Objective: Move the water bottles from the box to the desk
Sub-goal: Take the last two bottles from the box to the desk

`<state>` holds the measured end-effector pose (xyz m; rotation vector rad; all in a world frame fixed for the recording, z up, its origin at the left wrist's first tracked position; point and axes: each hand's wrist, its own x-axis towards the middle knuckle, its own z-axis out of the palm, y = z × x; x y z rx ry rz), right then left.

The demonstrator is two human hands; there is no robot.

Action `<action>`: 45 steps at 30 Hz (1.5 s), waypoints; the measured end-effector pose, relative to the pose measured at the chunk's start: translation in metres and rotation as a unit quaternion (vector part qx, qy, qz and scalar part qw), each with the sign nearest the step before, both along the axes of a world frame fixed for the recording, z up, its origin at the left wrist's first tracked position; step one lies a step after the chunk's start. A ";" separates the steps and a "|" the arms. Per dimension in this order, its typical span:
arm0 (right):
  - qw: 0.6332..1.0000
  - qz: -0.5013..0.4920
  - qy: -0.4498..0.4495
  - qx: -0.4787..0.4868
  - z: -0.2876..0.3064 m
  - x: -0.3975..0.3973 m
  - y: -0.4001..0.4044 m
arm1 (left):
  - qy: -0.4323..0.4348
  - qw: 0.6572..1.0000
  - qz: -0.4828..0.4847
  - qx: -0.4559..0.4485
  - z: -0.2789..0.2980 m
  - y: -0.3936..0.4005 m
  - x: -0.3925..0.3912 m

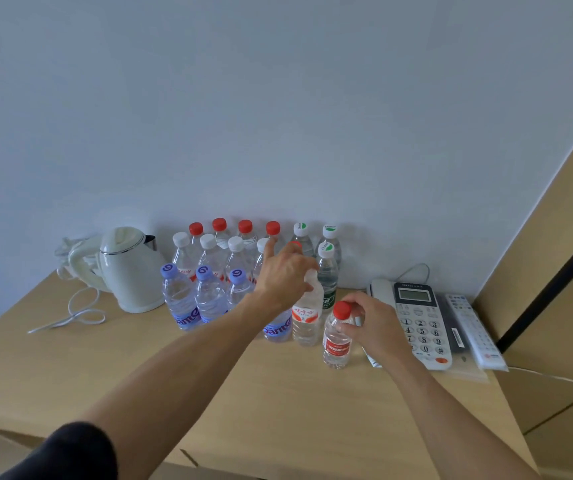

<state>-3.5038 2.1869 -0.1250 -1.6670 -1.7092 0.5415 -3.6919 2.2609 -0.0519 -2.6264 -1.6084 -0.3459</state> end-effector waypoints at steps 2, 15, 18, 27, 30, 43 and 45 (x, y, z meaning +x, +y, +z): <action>1.000 -0.005 -0.004 0.003 0.000 -0.002 0.002 | 0.023 1.000 0.012 -0.010 0.002 0.004 0.001; 0.999 -0.035 -0.006 0.018 0.004 -0.009 0.039 | 0.105 0.994 0.003 -0.040 0.010 0.012 0.002; 1.000 -0.026 -0.001 0.014 0.002 -0.009 0.044 | 0.129 0.991 -0.004 -0.036 0.013 0.012 0.003; 1.000 -0.016 0.007 0.008 0.004 -0.005 0.048 | 0.095 0.994 0.012 -0.053 0.014 0.023 0.006; 1.000 -0.019 0.010 0.010 0.004 -0.005 0.045 | 0.083 0.995 0.020 -0.050 0.009 0.025 0.004; 1.000 -0.021 0.003 -0.002 0.006 -0.007 0.045 | 0.063 0.998 0.023 -0.022 -0.001 0.023 0.001; 1.000 -0.024 0.001 -0.006 0.006 -0.008 0.046 | 0.063 0.997 0.024 -0.023 -0.001 0.023 0.001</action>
